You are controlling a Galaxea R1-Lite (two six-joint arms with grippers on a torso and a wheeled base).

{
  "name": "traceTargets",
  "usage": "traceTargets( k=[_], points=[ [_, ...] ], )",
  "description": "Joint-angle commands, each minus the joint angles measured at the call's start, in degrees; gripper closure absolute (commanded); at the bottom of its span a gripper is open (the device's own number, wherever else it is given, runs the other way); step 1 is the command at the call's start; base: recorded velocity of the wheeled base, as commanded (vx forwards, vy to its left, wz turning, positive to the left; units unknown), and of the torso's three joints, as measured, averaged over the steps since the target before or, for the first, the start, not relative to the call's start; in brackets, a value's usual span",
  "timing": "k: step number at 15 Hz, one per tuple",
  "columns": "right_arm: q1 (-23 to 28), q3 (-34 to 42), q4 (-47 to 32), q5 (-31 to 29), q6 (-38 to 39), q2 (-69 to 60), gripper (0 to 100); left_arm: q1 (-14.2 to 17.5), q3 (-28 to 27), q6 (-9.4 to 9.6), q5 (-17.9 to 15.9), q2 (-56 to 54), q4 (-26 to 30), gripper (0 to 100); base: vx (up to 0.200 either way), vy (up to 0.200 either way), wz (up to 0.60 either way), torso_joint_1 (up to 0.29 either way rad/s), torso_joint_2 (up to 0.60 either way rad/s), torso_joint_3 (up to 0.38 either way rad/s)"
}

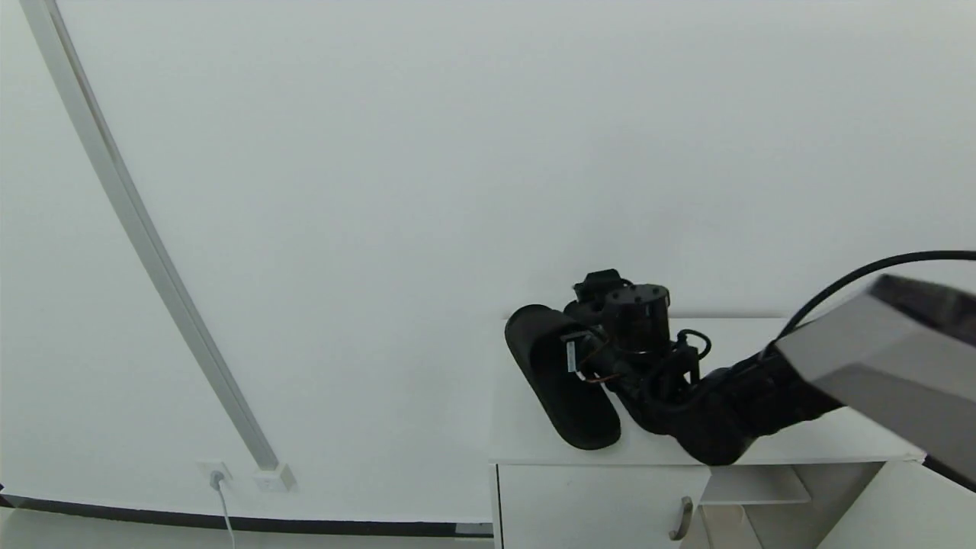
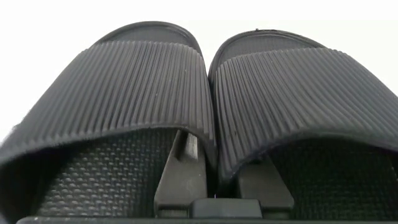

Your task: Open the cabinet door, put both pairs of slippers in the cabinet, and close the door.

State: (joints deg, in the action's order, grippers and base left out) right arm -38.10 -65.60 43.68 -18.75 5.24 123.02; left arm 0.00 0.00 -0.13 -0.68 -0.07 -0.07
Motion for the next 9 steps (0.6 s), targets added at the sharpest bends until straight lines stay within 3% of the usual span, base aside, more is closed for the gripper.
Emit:
traceTargets(
  k=[1, 2, 4, 9],
  points=[
    [0.83, 8.29, -10.19, 9.26, -0.76, -17.02, 100, 0.00, 0.00, -0.04, -0.02, 0.07, -0.01, 100, 0.000, 0.000, 0.00, 0.000, 0.00, 0.000],
    [0.92, 10.84, -5.01, 13.74, 0.30, -15.79, 100, 0.00, 0.00, -0.04, -0.02, 0.07, -0.01, 100, 0.000, 0.000, 0.00, 0.000, 0.00, 0.000],
    [1.18, 18.49, 10.99, 13.04, 0.03, -13.68, 100, 0.00, 0.00, -0.04, -0.02, 0.07, -0.01, 100, 0.000, 0.000, 0.00, 0.000, 0.00, 0.000],
    [-1.10, 25.08, 12.13, 13.21, -0.23, -16.49, 100, 0.00, 0.00, 0.05, -0.02, 0.07, -0.01, 100, 0.000, 0.000, 0.00, 0.000, 0.00, 0.000]
  ],
)
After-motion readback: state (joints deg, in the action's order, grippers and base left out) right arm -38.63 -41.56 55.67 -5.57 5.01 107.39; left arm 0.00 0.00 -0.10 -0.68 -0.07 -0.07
